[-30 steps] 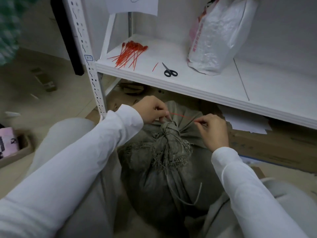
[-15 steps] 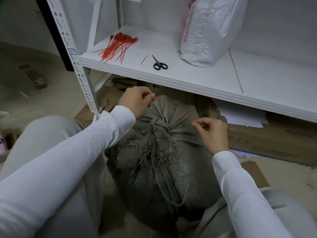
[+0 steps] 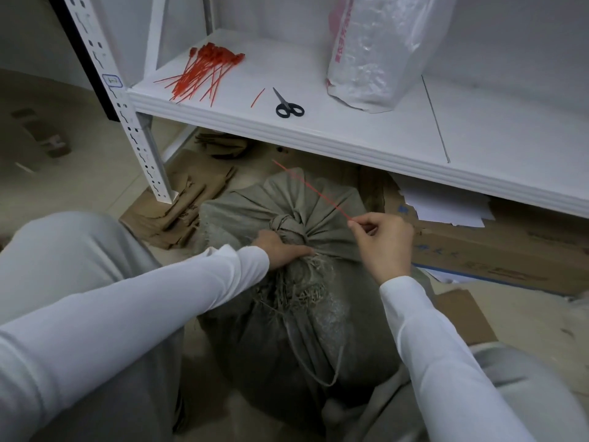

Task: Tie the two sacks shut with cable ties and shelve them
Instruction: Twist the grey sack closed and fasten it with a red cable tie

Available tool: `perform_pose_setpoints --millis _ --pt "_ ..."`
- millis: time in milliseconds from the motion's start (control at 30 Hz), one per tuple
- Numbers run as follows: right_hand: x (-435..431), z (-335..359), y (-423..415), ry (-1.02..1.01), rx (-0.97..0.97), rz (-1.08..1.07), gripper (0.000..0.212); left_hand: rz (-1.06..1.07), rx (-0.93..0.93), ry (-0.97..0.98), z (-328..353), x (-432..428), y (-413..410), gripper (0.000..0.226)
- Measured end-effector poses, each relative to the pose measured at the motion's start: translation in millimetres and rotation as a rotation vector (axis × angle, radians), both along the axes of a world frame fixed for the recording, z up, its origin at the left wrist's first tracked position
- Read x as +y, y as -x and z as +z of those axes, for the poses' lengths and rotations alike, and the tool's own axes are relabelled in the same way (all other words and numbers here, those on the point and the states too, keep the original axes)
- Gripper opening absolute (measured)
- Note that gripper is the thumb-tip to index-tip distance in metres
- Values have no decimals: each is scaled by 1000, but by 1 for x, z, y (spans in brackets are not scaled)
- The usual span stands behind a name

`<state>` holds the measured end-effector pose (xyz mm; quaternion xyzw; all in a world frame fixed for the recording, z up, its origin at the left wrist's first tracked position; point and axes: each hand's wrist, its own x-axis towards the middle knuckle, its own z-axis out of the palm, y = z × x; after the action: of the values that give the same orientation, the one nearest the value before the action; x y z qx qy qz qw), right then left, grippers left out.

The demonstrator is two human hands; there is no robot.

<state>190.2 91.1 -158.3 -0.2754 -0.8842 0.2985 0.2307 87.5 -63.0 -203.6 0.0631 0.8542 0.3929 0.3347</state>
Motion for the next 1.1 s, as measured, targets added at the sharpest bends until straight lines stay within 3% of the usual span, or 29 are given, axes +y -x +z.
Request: perform_pose_setpoints --millis 133,267,433,533,733,1100 --pt "-4 -1 -1 -51 -33 26 11 -97 53 121 -7 5 -4 71" --pt "-1 -1 -1 -71 -107 6 12 -287 349 355 13 1 -1 40" --pt "23 7 -8 187 -314 64 8 -397 573 514 22 -5 5 33" --pt "34 17 -17 379 -444 153 10 -403 523 488 29 -7 15 35" --pt "48 23 -33 397 -657 174 7 -277 217 282 39 -9 45 61" --pt "43 19 -32 312 -888 256 12 -231 174 224 31 -10 42 65"
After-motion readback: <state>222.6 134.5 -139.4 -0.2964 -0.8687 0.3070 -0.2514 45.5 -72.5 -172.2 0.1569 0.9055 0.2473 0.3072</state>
